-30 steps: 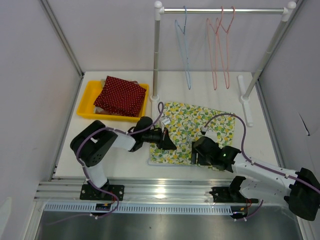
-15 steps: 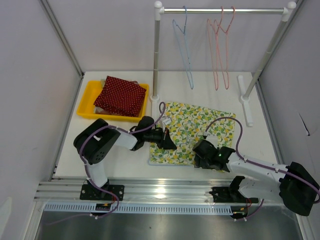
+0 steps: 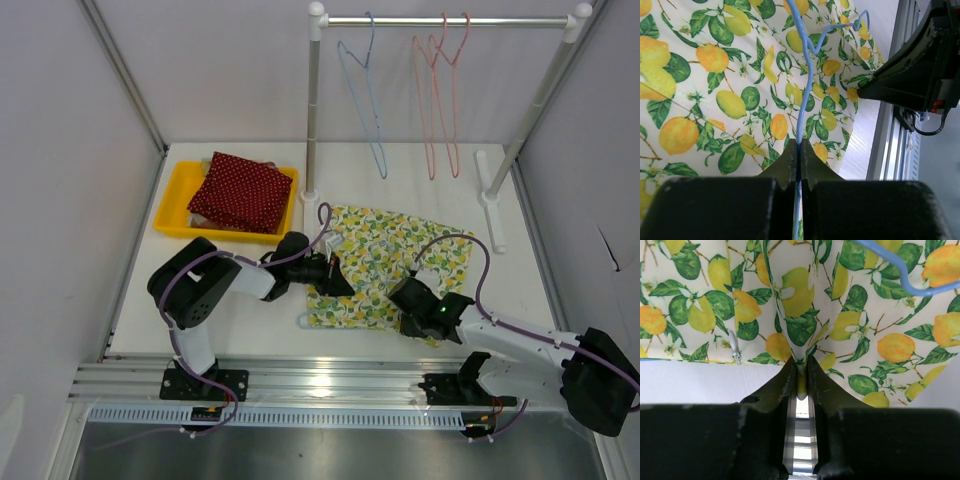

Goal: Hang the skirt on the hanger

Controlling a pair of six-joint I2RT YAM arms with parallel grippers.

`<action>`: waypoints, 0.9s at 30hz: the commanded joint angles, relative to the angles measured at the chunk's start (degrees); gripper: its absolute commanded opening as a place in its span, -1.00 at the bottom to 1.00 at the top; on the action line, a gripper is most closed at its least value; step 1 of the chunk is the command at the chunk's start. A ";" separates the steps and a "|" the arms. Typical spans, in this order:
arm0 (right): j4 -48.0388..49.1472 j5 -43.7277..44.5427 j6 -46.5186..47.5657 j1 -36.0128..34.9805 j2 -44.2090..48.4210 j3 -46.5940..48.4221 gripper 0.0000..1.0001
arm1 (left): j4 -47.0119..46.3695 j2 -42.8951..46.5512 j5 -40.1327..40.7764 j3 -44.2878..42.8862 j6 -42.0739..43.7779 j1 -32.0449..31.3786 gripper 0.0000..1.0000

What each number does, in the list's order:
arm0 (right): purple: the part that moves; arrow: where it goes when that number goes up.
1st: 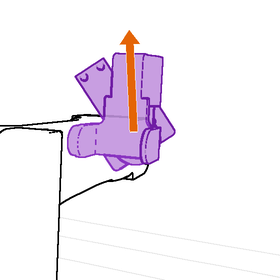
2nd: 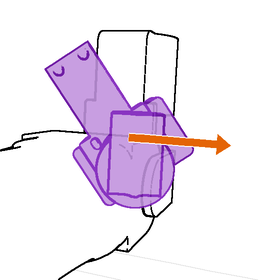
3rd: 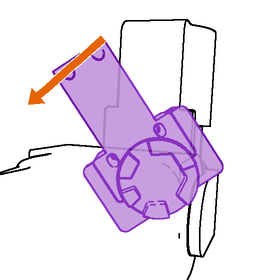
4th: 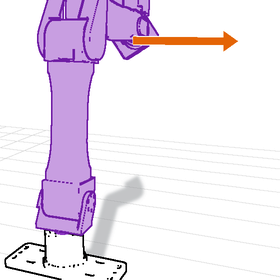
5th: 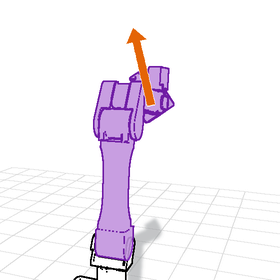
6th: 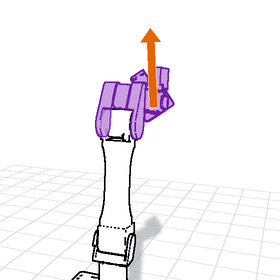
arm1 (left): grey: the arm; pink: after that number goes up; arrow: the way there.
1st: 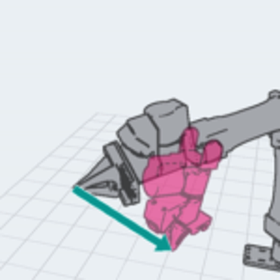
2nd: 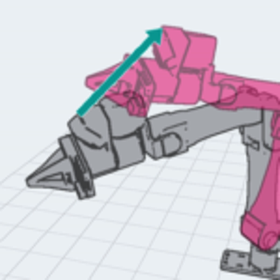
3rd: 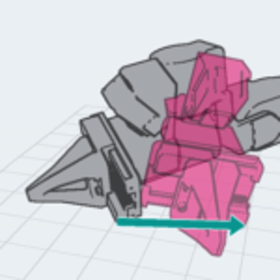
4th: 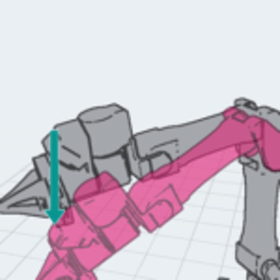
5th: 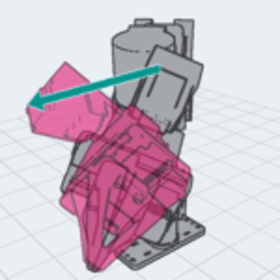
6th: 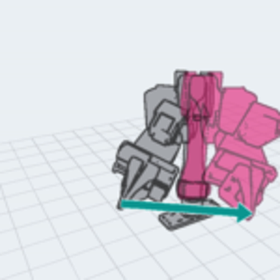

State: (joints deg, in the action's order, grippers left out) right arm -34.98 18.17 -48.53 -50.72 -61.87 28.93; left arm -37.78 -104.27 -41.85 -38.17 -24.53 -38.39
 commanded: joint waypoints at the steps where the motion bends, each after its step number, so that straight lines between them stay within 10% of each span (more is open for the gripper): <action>1: -2.63 -0.15 -1.04 0.79 3.06 0.69 -0.70 | -1.95 0.03 2.03 -2.69 1.50 -0.02 -1.00; 27: -11.86 -3.58 -3.41 2.38 8.78 5.53 -0.74 | 1.65 1.88 13.28 -1.90 5.81 2.71 -1.00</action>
State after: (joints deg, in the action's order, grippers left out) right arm -44.23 14.11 -50.33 -47.90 -53.98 32.71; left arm -35.00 -104.27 -32.03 -39.35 -21.78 -36.38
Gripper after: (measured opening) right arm 0.140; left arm 0.015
